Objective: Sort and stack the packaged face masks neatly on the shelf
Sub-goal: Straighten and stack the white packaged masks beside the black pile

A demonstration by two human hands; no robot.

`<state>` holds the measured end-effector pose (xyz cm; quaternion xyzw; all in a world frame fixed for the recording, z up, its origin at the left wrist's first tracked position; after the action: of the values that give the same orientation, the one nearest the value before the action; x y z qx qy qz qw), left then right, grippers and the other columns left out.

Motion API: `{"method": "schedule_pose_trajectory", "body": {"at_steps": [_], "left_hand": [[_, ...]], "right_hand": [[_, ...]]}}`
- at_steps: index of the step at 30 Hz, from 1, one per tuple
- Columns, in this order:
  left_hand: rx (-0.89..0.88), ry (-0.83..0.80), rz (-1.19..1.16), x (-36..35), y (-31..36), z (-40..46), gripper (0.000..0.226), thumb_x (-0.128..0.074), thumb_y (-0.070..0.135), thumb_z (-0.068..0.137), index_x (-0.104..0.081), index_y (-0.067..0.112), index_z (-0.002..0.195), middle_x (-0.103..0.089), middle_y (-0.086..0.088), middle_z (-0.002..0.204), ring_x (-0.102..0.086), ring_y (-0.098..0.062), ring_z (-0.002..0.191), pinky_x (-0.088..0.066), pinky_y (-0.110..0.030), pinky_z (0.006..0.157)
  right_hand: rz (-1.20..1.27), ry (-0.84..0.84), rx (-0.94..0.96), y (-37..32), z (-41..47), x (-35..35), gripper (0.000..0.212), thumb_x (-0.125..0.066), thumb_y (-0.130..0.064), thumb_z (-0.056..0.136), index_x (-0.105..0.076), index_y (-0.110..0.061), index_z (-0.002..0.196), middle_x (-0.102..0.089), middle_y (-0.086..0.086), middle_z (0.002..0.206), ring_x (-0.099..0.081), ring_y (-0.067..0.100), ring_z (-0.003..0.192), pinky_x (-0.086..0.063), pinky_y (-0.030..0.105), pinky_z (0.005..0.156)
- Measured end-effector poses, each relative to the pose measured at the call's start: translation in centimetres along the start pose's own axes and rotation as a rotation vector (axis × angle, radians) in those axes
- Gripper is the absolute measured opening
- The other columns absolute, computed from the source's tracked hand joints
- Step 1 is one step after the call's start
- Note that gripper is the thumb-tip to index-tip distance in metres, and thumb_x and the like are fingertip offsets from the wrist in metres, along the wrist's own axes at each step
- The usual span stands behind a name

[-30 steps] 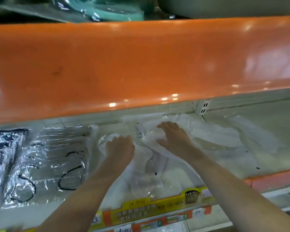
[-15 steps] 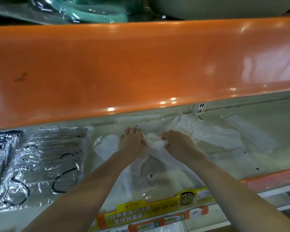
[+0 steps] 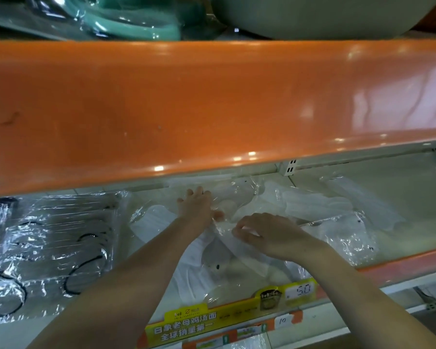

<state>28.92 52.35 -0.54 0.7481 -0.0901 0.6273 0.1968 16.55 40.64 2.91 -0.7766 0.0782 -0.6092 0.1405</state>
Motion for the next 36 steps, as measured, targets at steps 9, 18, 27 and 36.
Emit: {"method": "schedule_pose_trajectory", "body": {"at_steps": [9,18,27,36], "left_hand": [[0.046,0.172,0.010,0.7,-2.1,-1.3,0.032,-0.033,0.037,0.099,-0.053,0.014,0.110,-0.055,-0.007,0.114,-0.046,-0.026,0.109,-0.035,-0.036,0.084],[0.219,0.100,-0.359,0.6,-5.0,-1.7,0.026,-0.049,0.026,0.093,-0.058,0.004,0.102,-0.060,-0.017,0.109,-0.056,-0.033,0.102,-0.047,-0.037,0.083],[0.152,-0.070,-0.685,-0.1,-2.7,-1.2,0.019,-0.066,0.019,0.087,-0.064,0.003,0.095,-0.063,-0.010,0.085,-0.061,-0.025,0.081,-0.038,-0.027,0.063],[0.074,0.592,-0.378,9.5,-2.5,-6.7,0.012,-0.058,0.023,0.088,-0.047,0.019,0.084,-0.052,0.003,0.082,-0.048,-0.023,0.075,-0.032,-0.030,0.062]], "right_hand": [[0.060,0.241,-0.038,0.5,2.0,-0.4,0.029,-0.042,-0.034,0.100,-0.055,-0.025,0.124,-0.052,-0.009,0.131,-0.047,0.013,0.118,-0.039,0.028,0.091],[-0.009,0.294,-0.053,-0.6,6.3,-2.9,0.033,-0.044,-0.036,0.095,-0.050,-0.021,0.124,-0.050,-0.001,0.125,-0.045,0.021,0.118,-0.032,0.031,0.097],[0.020,0.281,-0.019,-1.0,6.3,-3.2,0.032,-0.042,-0.037,0.096,-0.052,-0.020,0.121,-0.054,0.000,0.124,-0.047,0.022,0.118,-0.035,0.035,0.100],[0.380,0.438,-0.063,-0.3,4.9,-0.3,0.027,-0.045,-0.022,0.099,-0.062,-0.013,0.117,-0.061,0.006,0.117,-0.053,0.022,0.111,-0.040,0.032,0.095]]}}
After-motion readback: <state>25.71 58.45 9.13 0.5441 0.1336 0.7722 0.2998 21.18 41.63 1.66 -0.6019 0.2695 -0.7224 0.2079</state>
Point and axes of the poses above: each hand's wrist, its own z-axis towards the middle knuckle, its own x-axis out of the back of the hand, y = z × x, the point moved 7 cm from there along z, towards the middle knuckle
